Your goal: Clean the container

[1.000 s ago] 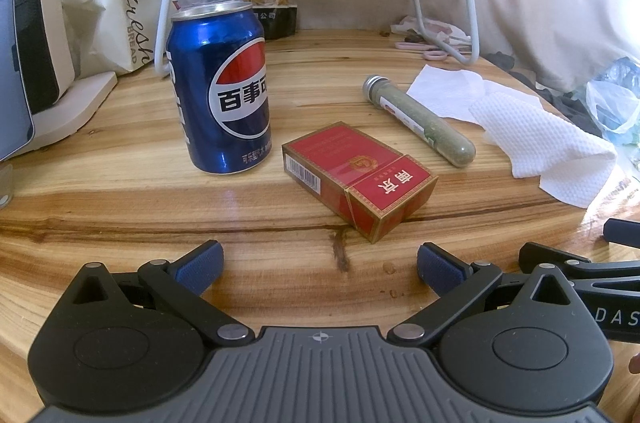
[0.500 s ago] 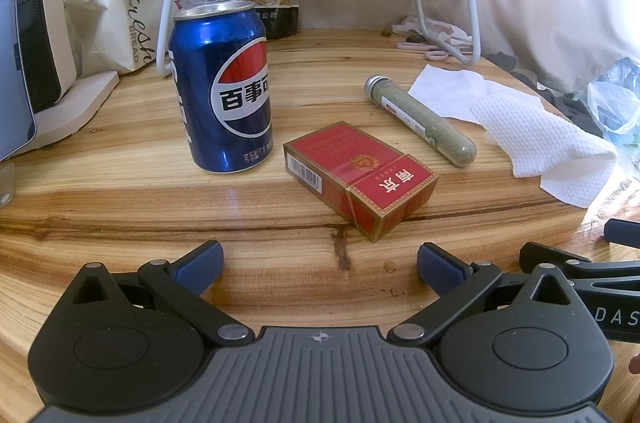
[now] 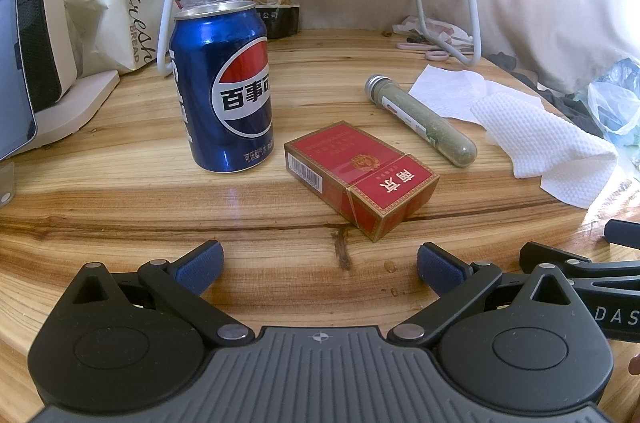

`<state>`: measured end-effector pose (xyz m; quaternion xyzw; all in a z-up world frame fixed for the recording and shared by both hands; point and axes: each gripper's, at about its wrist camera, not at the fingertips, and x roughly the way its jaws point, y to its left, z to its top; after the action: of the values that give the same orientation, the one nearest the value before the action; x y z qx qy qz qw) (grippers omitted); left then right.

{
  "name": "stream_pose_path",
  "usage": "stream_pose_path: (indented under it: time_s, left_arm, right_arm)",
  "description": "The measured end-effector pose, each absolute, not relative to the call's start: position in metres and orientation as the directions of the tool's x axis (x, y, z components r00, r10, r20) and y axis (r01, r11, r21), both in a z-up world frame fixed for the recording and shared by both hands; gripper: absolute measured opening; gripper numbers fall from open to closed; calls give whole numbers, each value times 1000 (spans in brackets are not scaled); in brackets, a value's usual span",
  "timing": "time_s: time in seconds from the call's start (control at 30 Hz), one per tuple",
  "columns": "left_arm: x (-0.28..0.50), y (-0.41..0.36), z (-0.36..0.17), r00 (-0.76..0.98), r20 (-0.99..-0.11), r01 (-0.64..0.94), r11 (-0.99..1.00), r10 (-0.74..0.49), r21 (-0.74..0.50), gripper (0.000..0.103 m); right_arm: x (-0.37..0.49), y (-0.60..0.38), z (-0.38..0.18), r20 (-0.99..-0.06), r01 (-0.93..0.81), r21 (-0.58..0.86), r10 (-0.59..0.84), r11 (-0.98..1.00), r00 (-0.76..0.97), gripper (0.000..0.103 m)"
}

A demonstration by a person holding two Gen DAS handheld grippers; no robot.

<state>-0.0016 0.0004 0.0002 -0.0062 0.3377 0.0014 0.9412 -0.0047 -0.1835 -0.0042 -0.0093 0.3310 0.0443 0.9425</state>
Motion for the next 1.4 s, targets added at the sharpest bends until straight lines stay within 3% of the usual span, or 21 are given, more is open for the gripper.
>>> stream_pose_path:
  time_s: [0.6, 0.8, 0.93, 1.1, 1.27, 1.4]
  left_arm:
    - [-2, 10, 1, 771, -637, 25, 1000, -24, -7, 103]
    - [-4, 24, 6, 782, -612, 98, 992, -122, -73, 103]
    - [-2, 28, 20, 806, -588, 96, 995, -58, 33, 103]
    - [-4, 31, 31, 816, -574, 163, 979, -65, 120, 103]
    - [-1, 44, 31, 798, -572, 240, 971, -188, 15, 89]
    - [-6, 45, 32, 806, -560, 235, 972, -191, 6, 89]
  right_arm:
    - [-5, -185, -3, -627, -97, 8, 80, 995, 775, 103]
    - [-5, -186, -3, -628, -98, 8, 81, 995, 774, 103]
    - [-5, -186, -3, -628, -98, 8, 81, 995, 774, 103]
    - [-5, -186, -3, -628, -97, 8, 81, 995, 774, 103]
    - [-4, -186, -3, -625, -106, 14, 92, 994, 775, 103]
    - [-12, -176, 11, -548, -263, -20, 209, 965, 810, 91]
